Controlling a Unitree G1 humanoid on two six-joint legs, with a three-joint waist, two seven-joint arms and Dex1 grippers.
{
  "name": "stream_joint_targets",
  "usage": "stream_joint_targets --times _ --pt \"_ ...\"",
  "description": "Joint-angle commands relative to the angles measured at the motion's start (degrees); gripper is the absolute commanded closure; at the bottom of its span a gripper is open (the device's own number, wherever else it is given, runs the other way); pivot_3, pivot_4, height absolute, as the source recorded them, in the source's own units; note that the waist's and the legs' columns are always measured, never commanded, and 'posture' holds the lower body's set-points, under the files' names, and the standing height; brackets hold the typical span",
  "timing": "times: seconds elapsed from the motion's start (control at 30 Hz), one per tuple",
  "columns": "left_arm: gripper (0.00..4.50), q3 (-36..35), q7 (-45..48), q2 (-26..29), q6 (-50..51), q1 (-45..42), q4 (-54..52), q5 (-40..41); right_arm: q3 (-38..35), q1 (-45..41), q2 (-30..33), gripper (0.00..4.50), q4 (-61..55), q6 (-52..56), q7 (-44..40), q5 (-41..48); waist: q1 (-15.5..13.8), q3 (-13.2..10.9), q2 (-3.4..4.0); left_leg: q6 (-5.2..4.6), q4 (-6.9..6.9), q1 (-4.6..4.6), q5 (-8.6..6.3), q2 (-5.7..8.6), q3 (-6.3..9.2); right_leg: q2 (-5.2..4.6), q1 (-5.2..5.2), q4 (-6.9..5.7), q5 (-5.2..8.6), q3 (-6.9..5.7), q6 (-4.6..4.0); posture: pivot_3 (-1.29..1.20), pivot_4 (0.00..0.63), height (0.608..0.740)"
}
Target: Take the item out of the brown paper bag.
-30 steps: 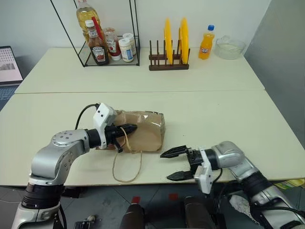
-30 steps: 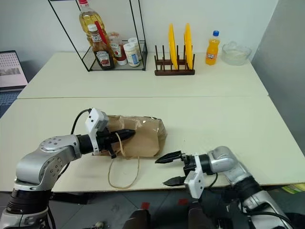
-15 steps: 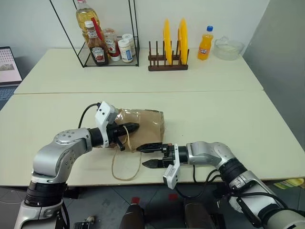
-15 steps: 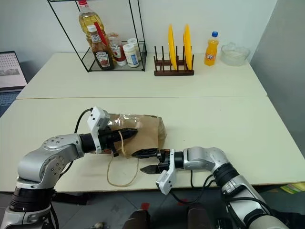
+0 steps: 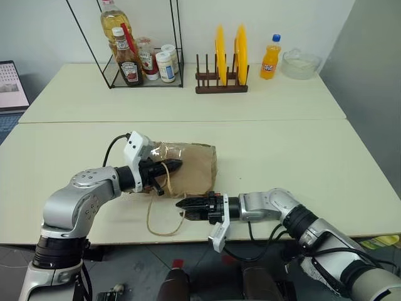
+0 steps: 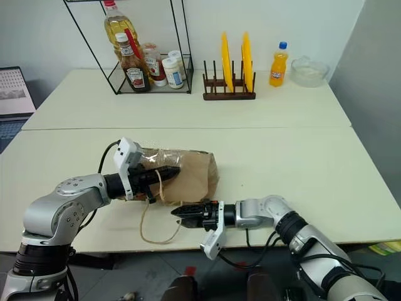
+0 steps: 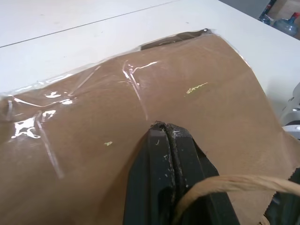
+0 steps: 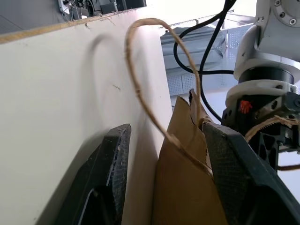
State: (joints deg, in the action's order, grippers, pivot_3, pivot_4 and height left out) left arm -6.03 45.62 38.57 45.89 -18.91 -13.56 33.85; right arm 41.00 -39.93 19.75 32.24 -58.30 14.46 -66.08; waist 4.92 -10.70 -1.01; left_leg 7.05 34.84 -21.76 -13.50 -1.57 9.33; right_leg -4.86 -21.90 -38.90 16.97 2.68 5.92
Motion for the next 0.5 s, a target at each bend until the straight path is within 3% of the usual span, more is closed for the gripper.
stream_joint_targets --times 0.03,0.33,0.43,0.5 --pt "4.50 -1.7 0.1 0.9 -0.1 -0.4 -0.6 0.8 2.4 -0.2 1.4 2.07 1.6 0.7 -0.3 -0.6 -0.1 0.0 -0.01 0.00 0.00 0.02 0.00 0.00 0.00 0.00 0.05 0.02 0.00 -0.01 0.00 0.00 0.150 0.740" --pt "4.50 -2.0 0.1 1.2 0.2 -0.5 -0.7 0.8 4.7 -3.1 -4.1 2.07 4.3 4.6 -0.2 0.2 0.7 0.0 -0.03 -0.01 -0.08 0.22 -0.01 -0.04 0.02 0.04 0.11 -0.05 0.03 0.00 -0.06 0.00 0.150 0.740" --pt "4.50 -2.1 0.0 1.2 0.1 -0.5 -0.7 0.8 4.9 -3.5 -4.5 2.62 5.4 4.1 -0.8 1.5 0.9 0.0 -0.03 -0.02 -0.09 0.28 -0.01 -0.04 0.02 0.04 0.17 -0.05 0.03 0.01 -0.06 0.00 0.150 0.740" --pt "4.50 -2.2 0.0 1.2 0.0 -0.3 -0.8 0.8 5.0 -3.5 -4.2 3.29 5.5 3.8 -1.3 2.5 0.9 0.0 -0.03 -0.02 -0.13 0.35 -0.01 -0.05 0.02 0.04 0.22 -0.05 0.05 0.01 -0.08 0.00 0.150 0.740"
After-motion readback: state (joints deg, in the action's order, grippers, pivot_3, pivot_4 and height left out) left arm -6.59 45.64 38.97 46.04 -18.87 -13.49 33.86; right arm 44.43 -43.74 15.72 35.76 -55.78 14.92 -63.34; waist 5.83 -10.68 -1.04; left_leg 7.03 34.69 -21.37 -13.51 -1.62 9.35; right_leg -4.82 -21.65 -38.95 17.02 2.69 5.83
